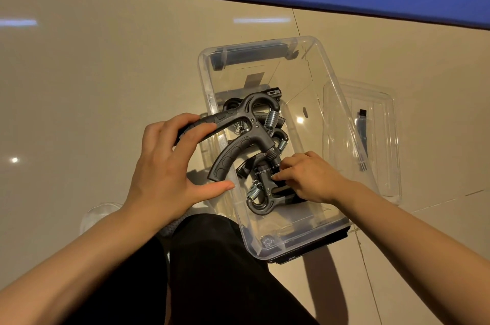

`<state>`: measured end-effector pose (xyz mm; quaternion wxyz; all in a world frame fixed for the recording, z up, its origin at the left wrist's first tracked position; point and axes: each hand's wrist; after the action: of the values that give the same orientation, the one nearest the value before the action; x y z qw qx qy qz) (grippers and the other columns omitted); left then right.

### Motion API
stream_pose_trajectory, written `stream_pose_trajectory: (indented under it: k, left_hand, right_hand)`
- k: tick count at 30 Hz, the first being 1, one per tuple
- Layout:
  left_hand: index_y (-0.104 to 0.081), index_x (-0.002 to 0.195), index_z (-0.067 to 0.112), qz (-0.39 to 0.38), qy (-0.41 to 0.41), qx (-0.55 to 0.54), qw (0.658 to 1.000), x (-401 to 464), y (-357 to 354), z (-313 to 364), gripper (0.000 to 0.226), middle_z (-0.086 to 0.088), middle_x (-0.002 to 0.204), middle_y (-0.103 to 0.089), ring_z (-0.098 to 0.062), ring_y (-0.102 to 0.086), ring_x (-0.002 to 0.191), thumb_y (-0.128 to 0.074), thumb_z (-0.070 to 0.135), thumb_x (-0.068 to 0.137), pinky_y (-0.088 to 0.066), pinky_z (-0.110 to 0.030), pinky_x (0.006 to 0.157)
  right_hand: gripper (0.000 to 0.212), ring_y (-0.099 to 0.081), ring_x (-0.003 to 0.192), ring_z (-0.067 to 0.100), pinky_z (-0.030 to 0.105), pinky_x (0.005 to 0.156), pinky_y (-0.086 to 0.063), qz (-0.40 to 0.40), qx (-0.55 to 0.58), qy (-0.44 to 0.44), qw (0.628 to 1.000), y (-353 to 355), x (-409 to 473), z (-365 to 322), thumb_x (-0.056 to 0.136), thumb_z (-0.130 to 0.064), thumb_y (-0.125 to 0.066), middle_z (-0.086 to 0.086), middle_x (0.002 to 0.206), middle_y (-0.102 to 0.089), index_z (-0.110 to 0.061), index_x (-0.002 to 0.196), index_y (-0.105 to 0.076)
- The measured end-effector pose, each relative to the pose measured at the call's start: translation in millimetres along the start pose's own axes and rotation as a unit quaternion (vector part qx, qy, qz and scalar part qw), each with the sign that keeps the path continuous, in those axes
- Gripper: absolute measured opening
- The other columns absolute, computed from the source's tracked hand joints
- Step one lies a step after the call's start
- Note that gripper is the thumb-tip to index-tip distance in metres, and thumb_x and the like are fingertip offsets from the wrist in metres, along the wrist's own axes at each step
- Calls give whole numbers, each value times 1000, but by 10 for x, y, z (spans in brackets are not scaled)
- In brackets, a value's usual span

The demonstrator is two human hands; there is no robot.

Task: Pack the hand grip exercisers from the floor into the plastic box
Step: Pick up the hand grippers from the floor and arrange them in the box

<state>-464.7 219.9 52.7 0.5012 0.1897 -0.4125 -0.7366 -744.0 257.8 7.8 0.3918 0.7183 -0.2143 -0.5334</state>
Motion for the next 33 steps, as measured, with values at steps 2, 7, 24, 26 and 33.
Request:
stream_pose_trajectory:
  k: [2, 7, 24, 26, 33]
  left_hand:
    - [-45, 129, 25, -2, 1, -1, 1000, 1, 4, 1, 83, -6, 129, -48, -29, -40, 112, -61, 70, 60, -35, -30, 85]
    - [-42, 130, 27, -2, 8, -12, 1000, 9, 5, 3, 84, -5, 130, -47, -27, -38, 112, -61, 69, 60, -36, -30, 84]
    - [-14, 133, 54, -77, 135, -133, 979, -15, 38, 36, 101, 24, 113, -24, 3, -27, 107, -57, 78, 45, -29, -2, 79]
    - [-20, 139, 48, -61, 108, -114, 986, 44, 55, 64, 103, 20, 116, -27, -1, -27, 109, -57, 79, 48, -29, -7, 79]
    - [10, 144, 49, -159, -5, -39, 987, 238, 20, 155, 100, 7, 155, 1, -15, 1, 142, -36, 87, 64, -9, -37, 111]
  right_hand:
    - [44, -45, 117, 19, 34, 95, -28, 6, -30, 5, 1000, -8, 22, -8, 92, -22, -49, -6, 125, -53, -37, 133, -49]
    - [35, -53, 107, 23, 35, 90, -36, 126, 73, -21, 989, 64, -11, -50, 89, -21, -57, 0, 114, -59, -24, 125, -58]
    - [17, -67, 83, 14, 21, 73, -53, 394, 667, -93, 625, 802, -217, -1153, 74, -35, -71, -2, 86, -71, -32, 91, -72]
    - [10, -66, 72, 17, 19, 66, -52, 427, 681, -123, 583, 898, -206, -1139, 73, -30, -76, 3, 75, -70, -28, 83, -73]
    - [7, -67, 73, 13, 23, 70, -52, 513, 559, -129, 639, 1345, -203, -532, 83, -16, -69, -4, 75, -70, -23, 86, -68]
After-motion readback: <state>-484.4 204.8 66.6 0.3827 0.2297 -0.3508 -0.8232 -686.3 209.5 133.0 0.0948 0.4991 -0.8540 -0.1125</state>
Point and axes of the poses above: each hand's wrist, its own x-axis towards the middle knuckle, its own y-axis out of the back of the hand, z = x × y
